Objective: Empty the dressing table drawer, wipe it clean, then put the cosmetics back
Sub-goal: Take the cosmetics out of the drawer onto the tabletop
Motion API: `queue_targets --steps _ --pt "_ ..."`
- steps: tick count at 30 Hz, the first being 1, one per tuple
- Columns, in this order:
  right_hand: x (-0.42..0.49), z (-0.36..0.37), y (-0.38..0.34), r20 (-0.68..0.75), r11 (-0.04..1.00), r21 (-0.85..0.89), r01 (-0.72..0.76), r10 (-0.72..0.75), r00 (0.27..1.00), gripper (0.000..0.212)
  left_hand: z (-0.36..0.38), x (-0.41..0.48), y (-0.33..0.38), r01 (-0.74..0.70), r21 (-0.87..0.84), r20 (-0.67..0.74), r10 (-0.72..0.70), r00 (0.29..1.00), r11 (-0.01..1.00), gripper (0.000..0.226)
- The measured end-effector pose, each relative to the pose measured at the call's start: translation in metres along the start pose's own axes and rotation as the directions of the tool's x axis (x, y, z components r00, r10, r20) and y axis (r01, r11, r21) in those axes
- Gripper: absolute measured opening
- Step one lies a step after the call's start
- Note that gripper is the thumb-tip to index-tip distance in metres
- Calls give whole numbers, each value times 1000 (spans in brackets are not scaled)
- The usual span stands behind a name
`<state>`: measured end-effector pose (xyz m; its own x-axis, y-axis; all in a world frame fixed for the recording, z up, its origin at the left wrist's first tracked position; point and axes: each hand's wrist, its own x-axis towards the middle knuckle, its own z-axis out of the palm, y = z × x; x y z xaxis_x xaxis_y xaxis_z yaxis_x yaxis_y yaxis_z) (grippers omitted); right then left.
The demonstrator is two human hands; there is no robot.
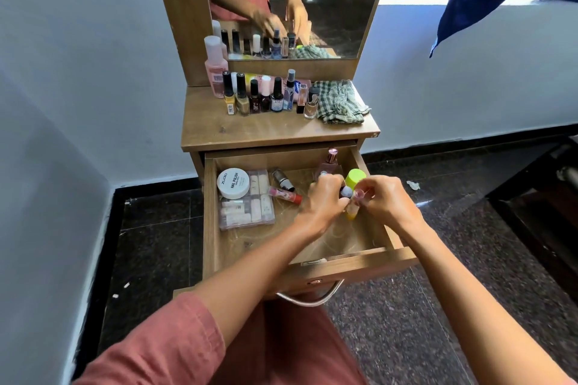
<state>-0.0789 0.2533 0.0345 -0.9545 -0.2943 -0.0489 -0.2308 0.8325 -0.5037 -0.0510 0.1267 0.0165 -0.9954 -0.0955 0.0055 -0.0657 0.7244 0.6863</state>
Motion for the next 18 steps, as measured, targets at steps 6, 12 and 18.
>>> queue_targets --steps 6,12,18 --pt "22 -18 -51 -137 976 92 196 -182 974 11 -62 17 1 -50 -49 -143 42 989 998 20" --pt "65 -27 -95 -224 949 130 286 -253 941 20 -109 40 -11 -80 -85 -272 54 961 993 26" --pt "110 -33 -122 -260 944 109 313 -276 925 23 -131 71 -24 -41 -66 -358 15 934 997 24"
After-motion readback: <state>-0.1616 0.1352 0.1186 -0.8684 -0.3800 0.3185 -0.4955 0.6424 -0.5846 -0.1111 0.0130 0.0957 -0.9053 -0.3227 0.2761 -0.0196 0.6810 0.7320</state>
